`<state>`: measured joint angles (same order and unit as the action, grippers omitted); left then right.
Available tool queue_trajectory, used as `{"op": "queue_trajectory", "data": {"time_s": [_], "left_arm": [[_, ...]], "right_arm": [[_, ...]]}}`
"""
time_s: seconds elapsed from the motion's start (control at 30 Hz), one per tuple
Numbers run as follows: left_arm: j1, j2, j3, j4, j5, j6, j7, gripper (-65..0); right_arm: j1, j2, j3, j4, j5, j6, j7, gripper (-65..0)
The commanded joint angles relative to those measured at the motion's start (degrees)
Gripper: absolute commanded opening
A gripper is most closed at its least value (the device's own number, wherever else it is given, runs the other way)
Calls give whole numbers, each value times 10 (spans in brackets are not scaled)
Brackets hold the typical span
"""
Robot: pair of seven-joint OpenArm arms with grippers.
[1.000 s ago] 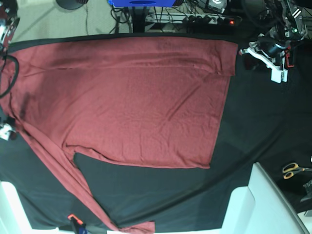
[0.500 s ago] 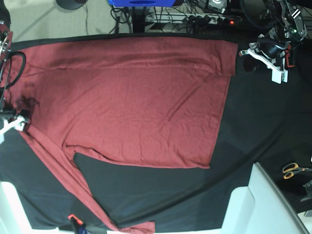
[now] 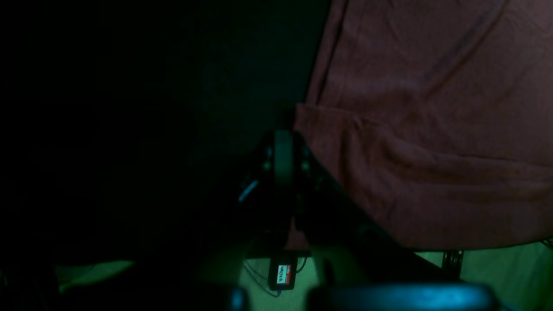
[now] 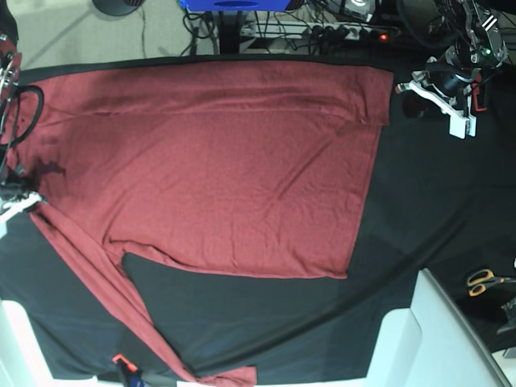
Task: Fold the T-shirt properly
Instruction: 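Grasp the shirt's shoulder fabric with the right gripper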
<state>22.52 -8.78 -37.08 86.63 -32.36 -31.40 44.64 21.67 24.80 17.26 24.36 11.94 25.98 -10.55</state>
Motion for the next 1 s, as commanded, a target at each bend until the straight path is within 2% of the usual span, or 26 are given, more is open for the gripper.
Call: {"op": "queue_trajectory", "data": {"time_s": [0.0, 0.13, 0.2, 0.33, 0.47, 0.73, 0.97], "left_arm": [[0, -7, -3, 7, -7, -1, -6, -650], [0, -7, -3, 7, -7, -1, -6, -650], [0, -7, -3, 7, -7, -1, -6, -650], [0, -7, -2, 7, -7, -1, -6, -650], [0, -7, 0, 7, -7, -1, -6, -650], [0, -7, 1, 7, -7, -1, -6, -650], [0, -7, 1, 7, -7, -1, -6, -650]], "right_arm": [[5, 15, 4, 11, 6, 4, 8, -648], [-26, 15, 5, 60, 7, 4, 1, -650], [-40, 15, 13, 88, 8, 4, -21, -650], [-72, 12, 77, 153, 8, 4, -56, -650], [-76, 12, 79, 183, 7, 5, -91, -650], [-117, 6, 81, 238, 7, 4, -102, -650], [-134, 1, 133, 239, 6, 6, -126, -650]]}}
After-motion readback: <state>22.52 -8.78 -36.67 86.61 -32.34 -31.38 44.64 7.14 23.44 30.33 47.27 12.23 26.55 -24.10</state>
